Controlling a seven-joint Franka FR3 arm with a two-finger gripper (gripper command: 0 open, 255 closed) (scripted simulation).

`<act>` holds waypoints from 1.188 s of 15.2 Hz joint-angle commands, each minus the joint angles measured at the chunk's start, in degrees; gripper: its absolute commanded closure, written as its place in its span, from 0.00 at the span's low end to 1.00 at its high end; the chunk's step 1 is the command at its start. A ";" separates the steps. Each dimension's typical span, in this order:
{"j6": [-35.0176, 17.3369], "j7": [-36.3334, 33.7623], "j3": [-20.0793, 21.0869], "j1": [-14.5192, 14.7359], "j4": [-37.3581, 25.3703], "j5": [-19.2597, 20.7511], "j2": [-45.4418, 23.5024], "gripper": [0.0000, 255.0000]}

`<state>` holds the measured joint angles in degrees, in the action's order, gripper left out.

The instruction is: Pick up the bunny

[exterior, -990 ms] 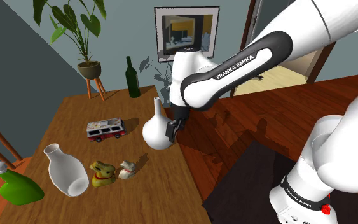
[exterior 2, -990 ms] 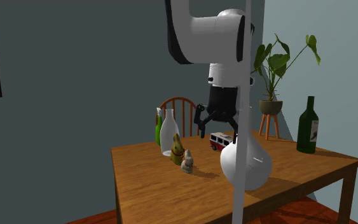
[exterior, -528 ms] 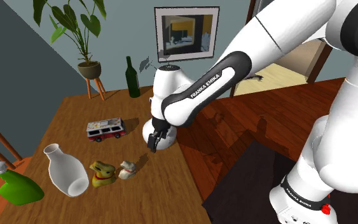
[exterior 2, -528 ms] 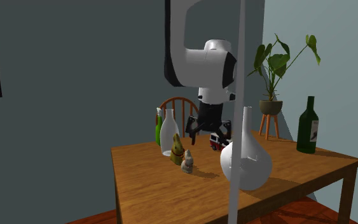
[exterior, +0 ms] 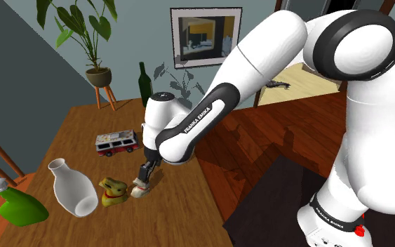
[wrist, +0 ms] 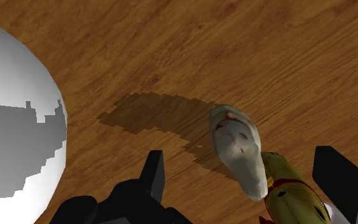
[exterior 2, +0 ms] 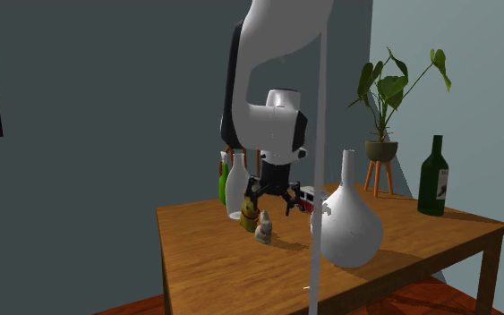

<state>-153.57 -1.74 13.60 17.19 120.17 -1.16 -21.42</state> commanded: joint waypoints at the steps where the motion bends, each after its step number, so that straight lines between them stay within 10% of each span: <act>1: -1.20 -0.25 -0.17 1.20 -3.51 1.18 -3.73 0.00; 11: -5.72 -0.62 -1.25 2.42 -4.81 2.42 -9.34 0.00; 12: -5.72 -0.66 -1.25 2.46 -4.77 2.43 -9.30 1.00; 18: -5.87 -0.59 -1.25 2.39 -4.68 2.42 -9.36 1.00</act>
<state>-159.45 -2.32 12.34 19.56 115.34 1.26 -30.67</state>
